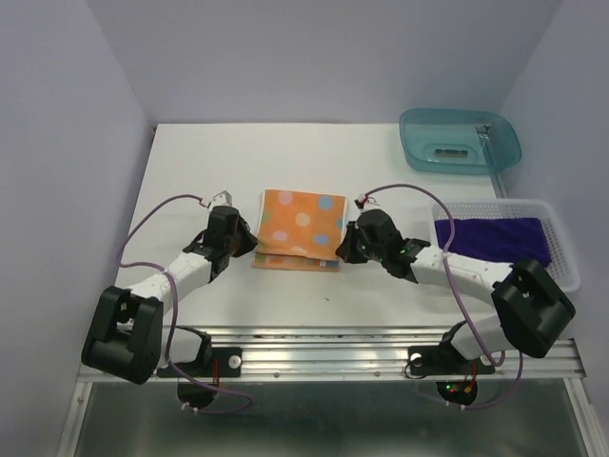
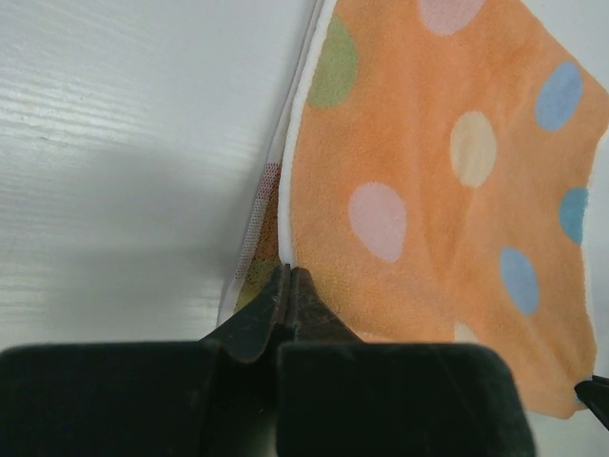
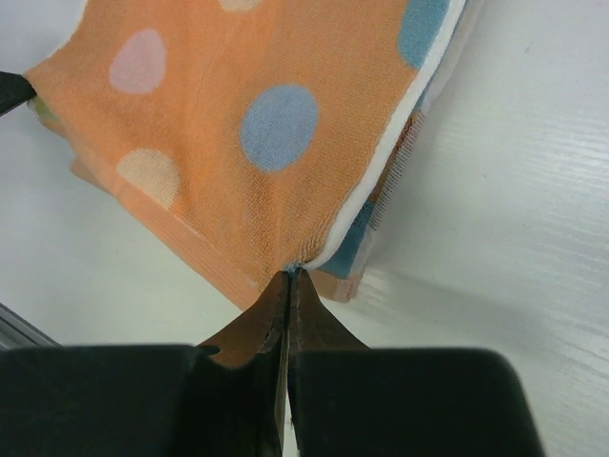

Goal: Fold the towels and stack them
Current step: Fold the towel

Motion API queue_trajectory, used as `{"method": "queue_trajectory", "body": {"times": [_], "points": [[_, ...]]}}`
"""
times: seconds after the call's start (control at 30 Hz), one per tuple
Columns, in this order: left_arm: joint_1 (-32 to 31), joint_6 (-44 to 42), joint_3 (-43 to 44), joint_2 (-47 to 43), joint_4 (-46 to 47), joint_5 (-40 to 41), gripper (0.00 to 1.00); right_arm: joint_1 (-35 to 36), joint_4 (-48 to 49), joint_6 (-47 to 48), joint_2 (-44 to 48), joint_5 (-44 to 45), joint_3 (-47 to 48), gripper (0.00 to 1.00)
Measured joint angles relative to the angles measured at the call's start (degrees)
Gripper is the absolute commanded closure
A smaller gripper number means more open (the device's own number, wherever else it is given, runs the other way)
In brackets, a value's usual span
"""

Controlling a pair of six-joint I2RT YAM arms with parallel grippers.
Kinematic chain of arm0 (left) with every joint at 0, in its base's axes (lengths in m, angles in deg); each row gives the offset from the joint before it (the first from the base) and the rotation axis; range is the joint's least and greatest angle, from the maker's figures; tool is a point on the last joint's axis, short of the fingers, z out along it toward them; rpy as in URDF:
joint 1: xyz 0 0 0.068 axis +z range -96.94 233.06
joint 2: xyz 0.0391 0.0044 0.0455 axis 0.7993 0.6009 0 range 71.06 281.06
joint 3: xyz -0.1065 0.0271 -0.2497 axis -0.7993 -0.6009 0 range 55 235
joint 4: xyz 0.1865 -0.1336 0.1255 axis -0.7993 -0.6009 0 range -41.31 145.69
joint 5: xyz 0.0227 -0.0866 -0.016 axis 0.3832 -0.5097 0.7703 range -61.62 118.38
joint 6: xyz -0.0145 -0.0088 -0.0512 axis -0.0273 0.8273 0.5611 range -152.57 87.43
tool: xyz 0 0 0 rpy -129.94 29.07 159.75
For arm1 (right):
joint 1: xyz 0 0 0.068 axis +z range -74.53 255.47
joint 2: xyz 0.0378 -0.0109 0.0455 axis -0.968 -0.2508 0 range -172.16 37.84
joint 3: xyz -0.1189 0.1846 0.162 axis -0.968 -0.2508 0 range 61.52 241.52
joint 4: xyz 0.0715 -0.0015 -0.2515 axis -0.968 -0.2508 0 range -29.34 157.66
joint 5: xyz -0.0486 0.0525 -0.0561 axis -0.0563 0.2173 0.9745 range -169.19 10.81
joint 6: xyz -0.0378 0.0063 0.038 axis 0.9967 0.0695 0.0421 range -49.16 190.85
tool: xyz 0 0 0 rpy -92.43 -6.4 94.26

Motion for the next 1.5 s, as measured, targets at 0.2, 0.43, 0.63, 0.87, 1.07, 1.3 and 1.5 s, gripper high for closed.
{"method": "queue_trajectory", "body": {"times": [0.2, 0.43, 0.63, 0.87, 1.07, 1.3, 1.5], "points": [[-0.4, 0.0, 0.0, 2.2, -1.1, 0.1, 1.0, 0.0, 0.3, -1.2, -1.7, -0.5, -2.5, 0.85], [-0.7, -0.3, -0.2, 2.2, -2.9, 0.4, 0.51, 0.0, 0.4, -2.1, -3.7, -1.7, -3.0, 0.38], [-0.7, -1.0, -0.2, 0.1, -5.7, 0.8, 0.01, 0.0, -0.2, -1.4, -3.4, -2.3, -3.0, 0.0], [-0.7, -4.4, 6.1, -1.6, -7.1, 0.7, 0.01, 0.2, -5.1, -0.8, -0.9, 6.9, 0.8, 0.0], [-0.3, -9.3, 18.9, 8.7, -5.2, -0.7, 0.01, -2.1, -5.7, 2.9, -3.3, 13.6, 9.6, 0.0], [1.2, -14.5, 35.3, 26.1, -5.9, -3.8, 0.11, -11.1, -6.0, 7.8, -12.7, 11.1, 17.9, 0.0], [2.0, -17.3, 41.0, 34.1, -10.0, -4.0, 0.38, -13.9, -7.5, 11.9, -19.8, 10.2, 23.6, 0.0]]}}
